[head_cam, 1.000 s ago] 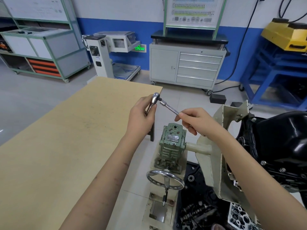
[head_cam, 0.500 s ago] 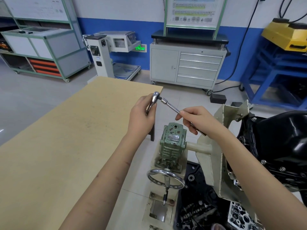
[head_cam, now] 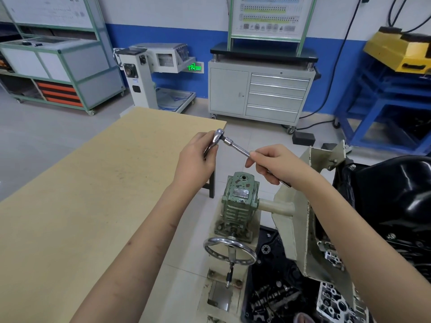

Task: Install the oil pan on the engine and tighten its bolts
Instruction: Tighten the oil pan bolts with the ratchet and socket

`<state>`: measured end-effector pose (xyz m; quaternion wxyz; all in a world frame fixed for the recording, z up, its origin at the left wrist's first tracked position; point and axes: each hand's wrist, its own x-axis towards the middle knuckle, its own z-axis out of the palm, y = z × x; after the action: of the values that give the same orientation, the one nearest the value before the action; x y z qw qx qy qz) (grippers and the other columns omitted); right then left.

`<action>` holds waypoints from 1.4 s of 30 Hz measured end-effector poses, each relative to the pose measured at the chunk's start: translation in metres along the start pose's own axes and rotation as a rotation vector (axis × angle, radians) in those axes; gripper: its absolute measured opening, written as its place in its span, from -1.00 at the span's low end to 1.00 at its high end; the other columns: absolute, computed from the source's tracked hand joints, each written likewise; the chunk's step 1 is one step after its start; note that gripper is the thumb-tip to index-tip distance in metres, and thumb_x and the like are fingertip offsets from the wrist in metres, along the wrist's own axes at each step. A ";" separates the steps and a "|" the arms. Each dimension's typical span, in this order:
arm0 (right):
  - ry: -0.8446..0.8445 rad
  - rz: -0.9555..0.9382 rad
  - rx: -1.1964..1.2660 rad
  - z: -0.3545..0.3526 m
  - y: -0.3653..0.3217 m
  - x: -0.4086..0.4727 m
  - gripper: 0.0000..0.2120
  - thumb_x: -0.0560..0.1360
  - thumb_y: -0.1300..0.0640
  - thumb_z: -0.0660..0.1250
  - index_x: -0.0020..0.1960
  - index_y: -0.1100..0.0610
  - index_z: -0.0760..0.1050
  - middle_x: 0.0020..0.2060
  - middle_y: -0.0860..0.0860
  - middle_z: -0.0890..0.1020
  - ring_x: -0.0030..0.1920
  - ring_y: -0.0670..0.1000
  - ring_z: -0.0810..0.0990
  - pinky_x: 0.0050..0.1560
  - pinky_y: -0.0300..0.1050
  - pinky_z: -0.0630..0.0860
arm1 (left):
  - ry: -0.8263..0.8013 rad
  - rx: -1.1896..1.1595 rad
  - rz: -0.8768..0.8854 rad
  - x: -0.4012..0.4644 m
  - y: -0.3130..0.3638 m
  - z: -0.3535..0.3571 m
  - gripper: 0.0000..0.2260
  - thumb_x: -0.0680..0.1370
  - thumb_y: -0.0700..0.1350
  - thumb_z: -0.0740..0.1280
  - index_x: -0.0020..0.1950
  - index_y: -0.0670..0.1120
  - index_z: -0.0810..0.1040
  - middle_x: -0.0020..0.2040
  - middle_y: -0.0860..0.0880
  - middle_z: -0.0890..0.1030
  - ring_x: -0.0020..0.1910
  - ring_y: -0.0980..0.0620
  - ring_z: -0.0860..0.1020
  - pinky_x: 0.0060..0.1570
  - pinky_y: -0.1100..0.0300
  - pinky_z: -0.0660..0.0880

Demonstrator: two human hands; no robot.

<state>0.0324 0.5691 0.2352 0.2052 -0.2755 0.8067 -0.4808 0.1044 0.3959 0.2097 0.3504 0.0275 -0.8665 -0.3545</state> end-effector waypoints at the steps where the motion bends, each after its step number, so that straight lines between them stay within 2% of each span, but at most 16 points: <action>1: 0.023 -0.005 -0.020 0.001 -0.001 0.000 -0.70 0.59 0.11 0.15 -0.24 0.12 0.54 -0.56 -0.08 0.39 -0.65 -0.13 0.26 -0.57 -0.30 0.23 | 0.001 0.005 -0.002 0.001 0.001 -0.001 -0.72 0.53 -0.32 0.23 0.22 -0.16 0.52 -0.02 -0.09 0.55 -0.20 0.15 0.36 -0.24 0.54 0.24; 6: 0.185 -0.108 -0.318 0.013 -0.002 -0.001 -0.74 0.58 0.07 0.16 -0.19 0.12 0.53 -0.47 0.00 0.43 -0.53 -0.08 0.32 -0.49 -0.29 0.28 | -0.018 0.049 -0.010 0.002 0.004 0.000 -0.73 0.52 -0.31 0.23 0.19 -0.18 0.53 -0.07 -0.16 0.55 -0.19 -0.05 0.45 -0.25 0.31 0.25; 8: 0.242 -0.138 -0.390 0.017 -0.002 0.000 -0.72 0.58 0.07 0.16 -0.15 0.19 0.55 -0.44 0.03 0.46 -0.45 -0.02 0.35 -0.42 -0.20 0.30 | -0.013 0.067 -0.019 0.002 0.004 0.003 -0.74 0.52 -0.31 0.22 0.19 -0.17 0.53 -0.10 -0.18 0.54 -0.18 -0.10 0.47 -0.26 0.27 0.26; 11: 0.270 -0.142 -0.416 0.019 -0.002 0.002 -0.70 0.58 0.07 0.16 -0.11 0.26 0.55 -0.40 0.09 0.48 -0.41 0.01 0.37 -0.36 -0.16 0.29 | -0.020 0.062 -0.022 0.003 0.003 0.004 -0.74 0.52 -0.30 0.22 0.18 -0.17 0.54 -0.11 -0.20 0.53 -0.17 -0.12 0.47 -0.25 0.24 0.28; 17: 0.266 -0.115 -0.365 0.023 0.001 0.009 -0.72 0.58 0.07 0.16 -0.15 0.19 0.55 -0.45 0.01 0.45 -0.49 -0.08 0.32 -0.47 -0.25 0.25 | -0.073 -0.006 -0.081 0.006 0.003 0.002 -0.72 0.53 -0.27 0.23 0.23 -0.11 0.52 -0.11 -0.14 0.51 -0.27 -0.02 0.43 -0.22 0.17 0.40; 19: 0.247 -0.097 -0.326 0.020 0.003 0.011 -0.75 0.57 0.06 0.17 -0.16 0.14 0.54 -0.45 -0.01 0.46 -0.53 -0.11 0.34 -0.51 -0.31 0.30 | -0.125 -0.177 -0.207 0.006 0.004 0.002 -0.78 0.56 -0.16 0.24 0.19 -0.05 0.52 -0.12 -0.02 0.51 -0.35 0.05 0.43 -0.33 0.23 0.45; 22: 0.159 -0.107 -0.282 0.010 0.002 0.010 -0.76 0.56 0.06 0.19 -0.20 0.09 0.54 -0.47 -0.06 0.47 -0.58 -0.19 0.35 -0.50 -0.38 0.32 | -0.265 -0.668 -0.612 0.010 0.003 -0.006 -0.74 0.60 0.06 0.13 0.00 -0.06 0.52 -0.29 0.01 0.58 -0.56 0.12 0.34 -0.55 0.32 0.33; 25: 0.103 -0.101 -0.349 0.004 -0.001 0.012 -0.79 0.56 0.05 0.20 -0.18 0.07 0.55 -0.44 -0.08 0.51 -0.39 -0.07 0.48 -0.32 -0.18 0.39 | -0.357 -0.936 -0.801 0.011 0.003 -0.007 -0.76 0.61 0.04 0.12 -0.14 -0.05 0.45 -0.46 0.03 0.45 -0.62 0.13 0.24 -0.59 0.37 0.24; 26: 0.136 -0.113 -0.399 0.004 -0.001 0.013 -0.81 0.55 0.05 0.21 -0.13 0.06 0.55 -0.38 -0.07 0.54 -0.30 -0.03 0.50 -0.26 -0.14 0.40 | -0.351 -0.993 -0.836 0.010 0.004 -0.005 -0.78 0.60 0.03 0.14 -0.16 -0.03 0.44 -0.48 0.05 0.42 -0.63 0.14 0.23 -0.60 0.38 0.23; 28: 0.361 -0.193 -0.483 0.011 0.002 0.014 -0.82 0.54 0.06 0.23 0.05 0.10 0.55 -0.13 -0.02 0.56 -0.06 -0.02 0.50 -0.01 -0.09 0.41 | -0.310 -1.074 -0.884 0.010 0.009 -0.001 -0.80 0.59 0.01 0.16 -0.18 -0.01 0.44 -0.52 0.07 0.42 -0.64 0.14 0.24 -0.60 0.39 0.24; 30: 0.614 -0.270 -0.329 0.026 0.004 0.006 -0.79 0.52 0.10 0.27 0.13 0.14 0.50 0.02 0.00 0.51 0.09 -0.03 0.45 0.15 -0.10 0.36 | -0.239 -1.123 -0.909 0.009 0.014 0.004 -0.79 0.59 0.02 0.16 -0.16 -0.03 0.46 -0.52 0.05 0.43 -0.63 0.12 0.26 -0.58 0.39 0.26; 31: 0.624 -0.247 -0.163 0.036 0.004 0.001 -0.82 0.52 0.09 0.28 0.10 0.11 0.48 0.01 -0.04 0.51 0.07 -0.05 0.46 0.12 -0.15 0.39 | -0.187 -1.154 -0.920 0.010 0.017 0.007 -0.77 0.59 0.04 0.14 -0.15 -0.04 0.46 -0.51 0.03 0.44 -0.63 0.11 0.27 -0.56 0.38 0.27; 34: 0.248 0.040 0.335 0.068 0.000 -0.012 -0.86 0.52 -0.02 0.26 0.02 -0.01 0.37 -0.11 -0.05 0.57 -0.09 -0.05 0.58 -0.09 -0.20 0.49 | -0.019 -1.213 -0.929 0.013 0.028 0.020 -0.68 0.61 0.12 0.04 -0.14 -0.04 0.44 -0.48 -0.04 0.44 -0.57 0.06 0.31 -0.47 0.28 0.28; 36: 0.106 0.171 0.546 0.079 0.001 -0.012 -0.84 0.55 0.01 0.21 0.09 0.01 0.31 -0.21 0.00 0.59 -0.27 -0.03 0.61 -0.24 -0.18 0.52 | 0.060 -1.240 -0.929 0.013 0.034 0.028 -0.66 0.61 0.12 0.02 -0.17 -0.04 0.43 -0.45 -0.08 0.42 -0.54 0.04 0.32 -0.46 0.27 0.30; 39: 0.185 0.201 0.612 0.074 0.003 -0.012 -0.86 0.58 0.08 0.18 0.09 0.10 0.36 -0.40 -0.01 0.51 -0.54 -0.11 0.45 -0.52 -0.28 0.39 | 0.062 -1.179 -0.833 0.010 0.035 0.035 -0.73 0.62 -0.02 0.02 -0.15 -0.07 0.43 -0.45 -0.08 0.51 -0.46 0.01 0.46 -0.42 0.25 0.45; 42: 0.294 0.140 0.438 0.051 0.012 -0.018 -0.86 0.54 0.06 0.25 -0.09 0.12 0.48 -0.48 -0.02 0.44 -0.62 -0.12 0.31 -0.62 -0.32 0.22 | -0.024 -0.842 -0.598 0.009 0.024 0.035 -0.76 0.58 -0.21 0.07 -0.09 -0.05 0.51 -0.30 -0.05 0.57 -0.28 0.05 0.52 -0.30 0.23 0.48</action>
<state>0.0734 0.5513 0.2025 0.1732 -0.0954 0.7216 -0.6635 0.0804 0.4314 0.2129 0.2045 0.1265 -0.6067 -0.7577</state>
